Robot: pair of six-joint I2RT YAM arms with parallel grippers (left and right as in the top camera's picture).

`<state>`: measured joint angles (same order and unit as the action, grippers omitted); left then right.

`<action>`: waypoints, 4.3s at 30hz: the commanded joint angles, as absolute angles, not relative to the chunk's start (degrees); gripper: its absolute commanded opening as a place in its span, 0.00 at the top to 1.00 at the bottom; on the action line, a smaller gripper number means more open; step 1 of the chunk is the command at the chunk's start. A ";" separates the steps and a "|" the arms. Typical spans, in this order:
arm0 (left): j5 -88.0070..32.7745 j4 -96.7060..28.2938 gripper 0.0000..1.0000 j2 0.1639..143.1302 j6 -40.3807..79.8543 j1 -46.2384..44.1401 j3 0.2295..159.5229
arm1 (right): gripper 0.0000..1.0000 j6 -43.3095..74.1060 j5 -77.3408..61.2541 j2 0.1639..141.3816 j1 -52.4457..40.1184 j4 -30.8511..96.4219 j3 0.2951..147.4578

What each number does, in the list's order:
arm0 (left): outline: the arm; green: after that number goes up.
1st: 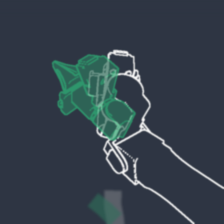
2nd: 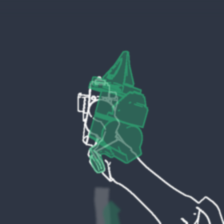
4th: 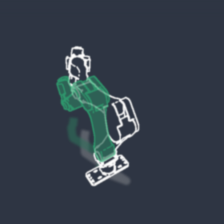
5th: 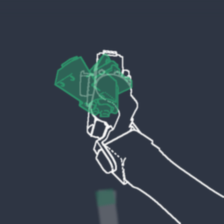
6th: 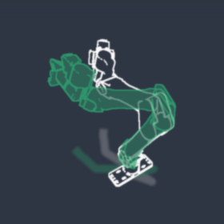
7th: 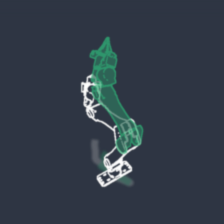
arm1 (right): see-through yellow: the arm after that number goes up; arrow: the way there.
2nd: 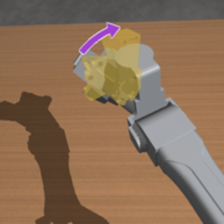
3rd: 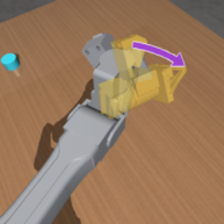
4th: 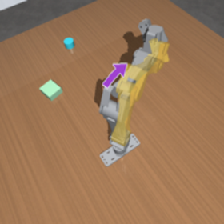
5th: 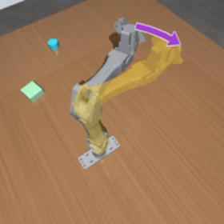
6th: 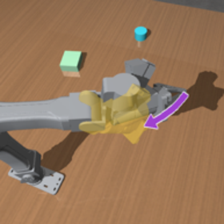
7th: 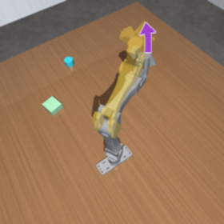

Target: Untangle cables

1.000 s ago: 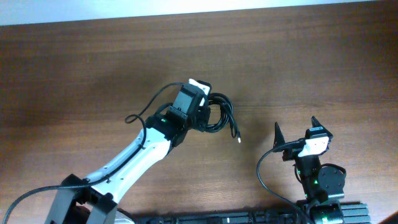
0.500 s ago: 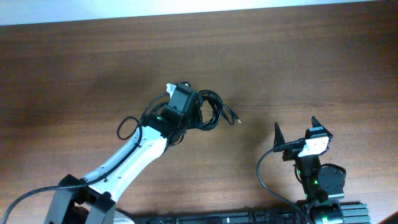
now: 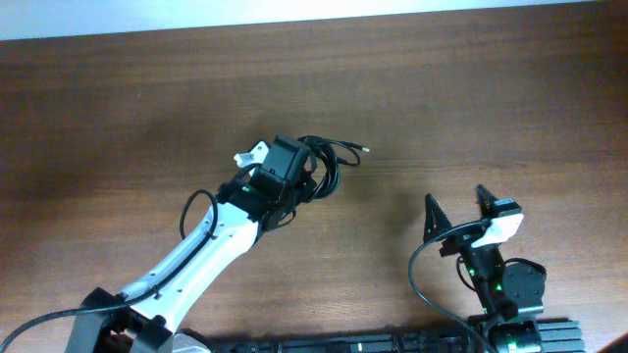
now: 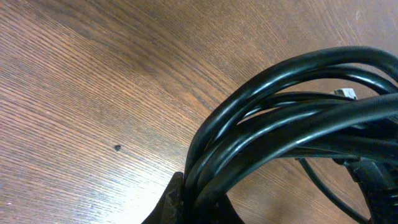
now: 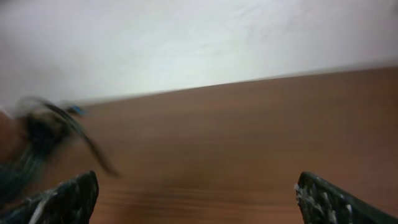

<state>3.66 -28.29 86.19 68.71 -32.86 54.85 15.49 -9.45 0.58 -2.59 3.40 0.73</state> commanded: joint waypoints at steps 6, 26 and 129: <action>3.86 -33.34 0.91 89.14 67.16 -36.47 55.55 | 0.00 54.24 -24.62 0.84 -2.92 2.33 1.10; 5.63 -40.07 0.23 95.04 22.20 -37.39 62.98 | 0.01 27.27 -32.80 62.19 -2.98 32.18 58.19; -16.10 -31.53 0.80 82.50 28.60 -20.45 66.13 | 0.64 9.93 -38.94 77.19 -0.36 41.91 58.19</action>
